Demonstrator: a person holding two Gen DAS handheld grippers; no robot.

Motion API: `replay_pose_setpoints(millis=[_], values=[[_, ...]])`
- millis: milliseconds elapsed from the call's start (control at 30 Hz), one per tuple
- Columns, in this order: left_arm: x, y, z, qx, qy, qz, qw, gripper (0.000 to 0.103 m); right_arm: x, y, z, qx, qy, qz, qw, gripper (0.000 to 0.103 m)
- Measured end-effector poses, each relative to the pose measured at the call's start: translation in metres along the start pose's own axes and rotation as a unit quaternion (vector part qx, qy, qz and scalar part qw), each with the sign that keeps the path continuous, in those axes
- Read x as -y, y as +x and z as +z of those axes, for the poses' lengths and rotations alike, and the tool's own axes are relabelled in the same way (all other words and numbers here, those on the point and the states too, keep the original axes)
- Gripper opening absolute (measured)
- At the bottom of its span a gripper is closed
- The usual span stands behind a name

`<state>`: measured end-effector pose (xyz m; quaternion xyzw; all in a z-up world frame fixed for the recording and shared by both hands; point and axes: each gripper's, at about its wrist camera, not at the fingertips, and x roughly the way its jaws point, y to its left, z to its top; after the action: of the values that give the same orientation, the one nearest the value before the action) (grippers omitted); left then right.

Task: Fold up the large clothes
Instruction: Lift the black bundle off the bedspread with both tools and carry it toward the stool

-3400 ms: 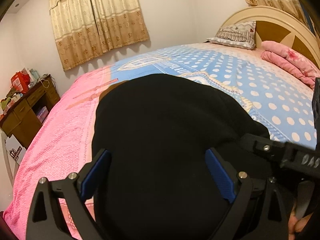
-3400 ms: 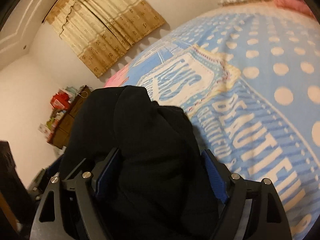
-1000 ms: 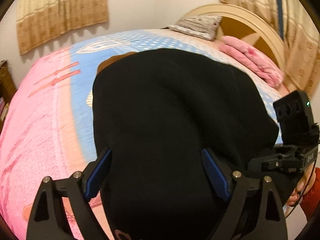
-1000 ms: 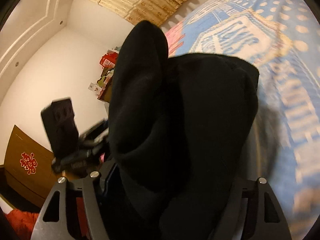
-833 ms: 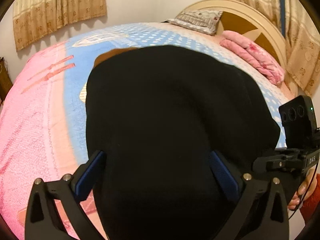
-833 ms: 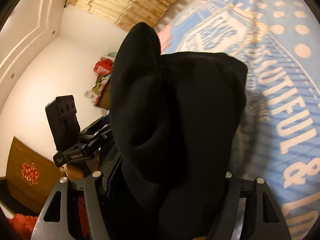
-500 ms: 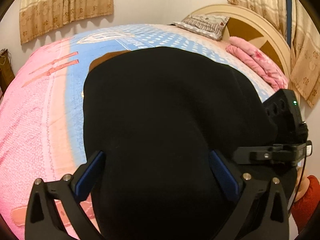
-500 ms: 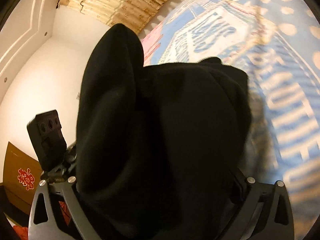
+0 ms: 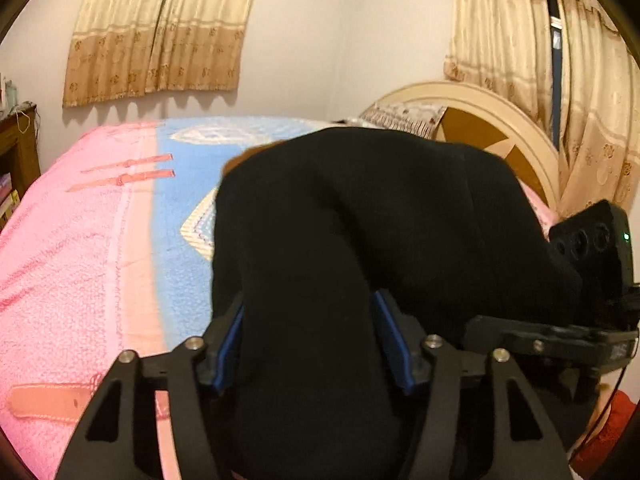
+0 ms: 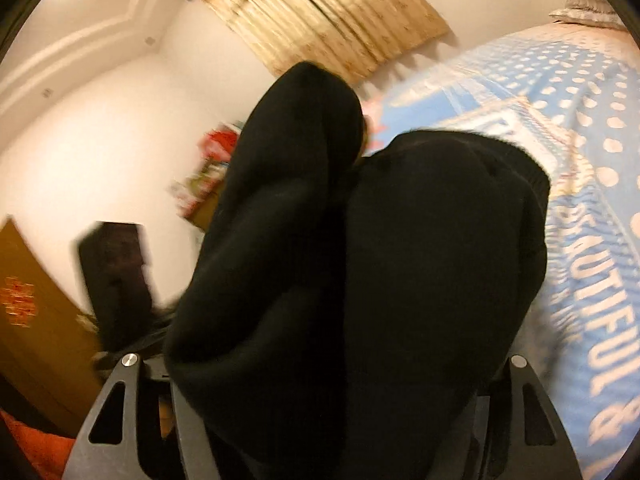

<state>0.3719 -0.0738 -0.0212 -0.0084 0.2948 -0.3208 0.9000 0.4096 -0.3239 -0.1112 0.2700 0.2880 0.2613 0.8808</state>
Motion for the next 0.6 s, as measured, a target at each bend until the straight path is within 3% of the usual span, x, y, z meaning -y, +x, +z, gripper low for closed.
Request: replay_pose_setpoints(millis=[67, 167, 300, 333, 400, 433, 467, 533, 600], values=[[0.013, -0.012, 0.002, 0.009, 0.004, -0.003, 0.9999, 0.050, -0.018, -0.006, 0.000, 0.002, -0.008, 0.008, 1.000, 0.068], [0.020, -0.018, -0.001, 0.006, -0.004, -0.016, 0.9998, 0.050, -0.026, -0.017, -0.003, 0.005, 0.003, 0.022, 1.000, 0.068], [0.023, -0.010, 0.000, -0.040, 0.008, -0.028, 0.9988, 0.051, -0.014, -0.028, -0.013, -0.013, 0.024, -0.024, 0.999, 0.063], [0.022, -0.009, 0.003, -0.047, 0.000, -0.038, 0.9981, 0.057, -0.001, -0.033, -0.019, -0.013, 0.046, -0.028, 0.998, 0.061], [0.014, -0.009, 0.011, -0.057, -0.001, -0.059, 0.9967, 0.080, 0.031, -0.046, -0.034, -0.010, 0.097, -0.033, 0.995, 0.060], [0.010, -0.008, 0.013, -0.056, 0.010, -0.055, 0.9969, 0.094, 0.046, -0.053, -0.042, -0.005, 0.121, -0.027, 0.992, 0.058], [0.003, -0.005, 0.018, -0.054, 0.027, -0.051, 0.9969, 0.101, 0.065, -0.062, -0.052, 0.004, 0.153, -0.011, 0.988, 0.058], [-0.009, 0.008, 0.019, -0.085, 0.031, -0.084, 0.9924, 0.103, 0.081, -0.068, -0.066, 0.009, 0.172, 0.003, 0.985, 0.058], [-0.026, 0.037, 0.016, -0.150, -0.009, -0.130, 0.9800, 0.103, 0.084, -0.064, -0.070, 0.015, 0.172, 0.009, 0.985, 0.058]])
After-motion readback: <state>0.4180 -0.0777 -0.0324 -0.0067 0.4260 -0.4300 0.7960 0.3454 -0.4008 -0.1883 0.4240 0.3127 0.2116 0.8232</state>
